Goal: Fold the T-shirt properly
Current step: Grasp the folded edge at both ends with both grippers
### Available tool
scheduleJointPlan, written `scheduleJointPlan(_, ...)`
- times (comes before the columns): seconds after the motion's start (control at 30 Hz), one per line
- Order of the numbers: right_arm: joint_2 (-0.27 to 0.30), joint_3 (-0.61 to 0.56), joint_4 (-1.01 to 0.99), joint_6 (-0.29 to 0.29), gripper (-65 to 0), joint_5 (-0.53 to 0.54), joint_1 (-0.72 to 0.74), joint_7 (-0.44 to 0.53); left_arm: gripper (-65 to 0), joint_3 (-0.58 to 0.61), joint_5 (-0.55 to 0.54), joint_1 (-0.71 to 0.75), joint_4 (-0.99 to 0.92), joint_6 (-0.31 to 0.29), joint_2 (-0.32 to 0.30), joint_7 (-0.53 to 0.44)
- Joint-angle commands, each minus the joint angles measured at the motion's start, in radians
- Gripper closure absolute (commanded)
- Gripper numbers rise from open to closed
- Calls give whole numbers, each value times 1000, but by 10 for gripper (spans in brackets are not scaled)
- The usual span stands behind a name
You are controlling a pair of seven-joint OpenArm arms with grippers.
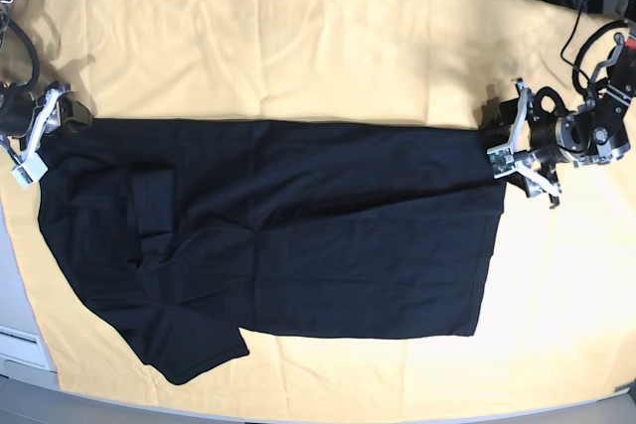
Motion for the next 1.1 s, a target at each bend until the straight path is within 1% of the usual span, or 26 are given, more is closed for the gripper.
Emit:
scheduleJointPlan(0.0, 28, 12, 13, 2, -244, 18, 14, 15, -387, -10, 6, -9, 9, -1, -18, -8)
scheduleJointPlan(0.07, 28, 12, 13, 2, -244, 18, 14, 15, -338, -10, 5, -9, 9, -1, -18, -8)
scheduleJointPlan(0.1, 28, 12, 13, 2, -244, 18, 14, 15, -304, -10, 6, -9, 9, -1, -18, -8)
scheduleJointPlan(0.13, 28, 12, 13, 2, -244, 18, 14, 15, -256, -10, 6, -9, 9, -1, -18, -8)
scheduleJointPlan(0.17, 28, 12, 13, 2, -244, 18, 14, 15, -196, -10, 6, -9, 9, -1, -18, -8)
scheduleJointPlan(0.23, 28, 12, 13, 2, -244, 18, 14, 15, -61, -10, 6, -9, 9, -1, -19, -6)
scheduleJointPlan(0.27, 28, 12, 13, 2, -244, 18, 14, 15, -15, -10, 6, -9, 9, -1, -19, -3)
scheduleJointPlan(0.3, 28, 12, 13, 2, -244, 19, 14, 15, 0, -10, 6, -10, 9, -1, -19, -3)
scheduleJointPlan(0.43, 28, 12, 13, 2, -244, 19, 14, 15, 0, -10, 6, -17, 19, -1, -19, -2)
scheduleJointPlan(0.6, 27, 12, 13, 2, -244, 18, 14, 15, 0, -10, 6, -27, 85, -1, -19, 5)
scheduleJointPlan(0.63, 27, 12, 13, 2, -244, 18, 14, 15, 0, -10, 6, -31, 100, 1, -19, 7)
scheduleJointPlan(0.7, 27, 12, 13, 2, -242, 18, 14, 15, 0, -10, 16, -34, 131, 28, -19, 8)
scheduleJointPlan(0.77, 27, 12, 13, 2, -242, 18, 14, 15, 0, -10, 42, -34, 159, 41, -19, 8)
scheduleJointPlan(0.83, 27, 11, 13, 2, -242, 19, 14, 15, 0, -10, 61, -34, 176, 43, -19, 8)
scheduleJointPlan(1.0, 27, 11, 13, 2, -242, 17, 14, 19, 0, -10, 63, -33, 181, 43, -19, 8)
scheduleJointPlan(1.03, 27, 11, 13, 2, -242, 11, 14, 24, 0, -10, 63, -34, 181, 43, -19, 8)
scheduleJointPlan(1.07, 27, 9, 13, 2, -242, -18, 14, 45, 0, -10, 63, -33, 181, 43, -19, 8)
